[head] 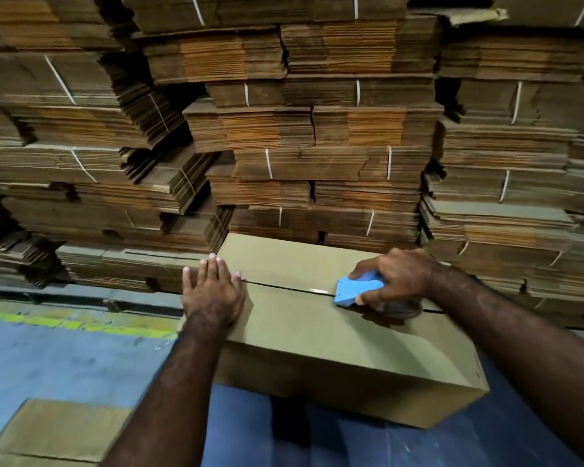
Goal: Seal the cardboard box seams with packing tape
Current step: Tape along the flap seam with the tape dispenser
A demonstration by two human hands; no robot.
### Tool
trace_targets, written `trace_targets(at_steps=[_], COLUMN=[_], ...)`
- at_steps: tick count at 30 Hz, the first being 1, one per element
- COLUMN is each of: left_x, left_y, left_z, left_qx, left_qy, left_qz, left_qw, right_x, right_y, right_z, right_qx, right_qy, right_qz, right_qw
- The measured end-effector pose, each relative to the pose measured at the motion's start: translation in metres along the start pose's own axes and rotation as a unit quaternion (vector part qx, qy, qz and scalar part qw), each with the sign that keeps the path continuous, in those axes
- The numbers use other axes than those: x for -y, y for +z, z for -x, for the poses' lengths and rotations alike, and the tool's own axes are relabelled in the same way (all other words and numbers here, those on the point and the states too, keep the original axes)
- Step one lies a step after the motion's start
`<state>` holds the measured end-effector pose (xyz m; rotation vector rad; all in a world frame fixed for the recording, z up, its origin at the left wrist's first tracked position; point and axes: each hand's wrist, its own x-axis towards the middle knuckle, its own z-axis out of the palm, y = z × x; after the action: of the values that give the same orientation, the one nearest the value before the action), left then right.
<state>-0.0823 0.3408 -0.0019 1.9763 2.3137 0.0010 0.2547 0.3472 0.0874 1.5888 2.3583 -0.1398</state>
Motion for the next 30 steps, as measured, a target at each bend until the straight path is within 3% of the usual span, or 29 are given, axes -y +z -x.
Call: trace_targets(at_steps=[13, 23, 30], left_x=[-0.010, -0.016, -0.043], left_y=[-0.001, 0.001, 0.004], left_z=[-0.004, -0.001, 0.010], left_qx=[0.031, 0.050, 0.034], left_qy=[-0.038, -0.055, -0.072], left_qz=[-0.041, -0.048, -0.060], left_qw=[0.998, 0.996, 0.995], right_x=[-0.048, -0.125, -0.137], right_y=[0.010, 0.034, 0.057], right_z=[0.039, 0.110, 0.112], right_qx=[-0.014, -0.023, -0.020], right_qy=[0.014, 0.067, 0.055], right_qz=[-0.028, -0.048, -0.040], right_qw=[0.999, 0.996, 0.998])
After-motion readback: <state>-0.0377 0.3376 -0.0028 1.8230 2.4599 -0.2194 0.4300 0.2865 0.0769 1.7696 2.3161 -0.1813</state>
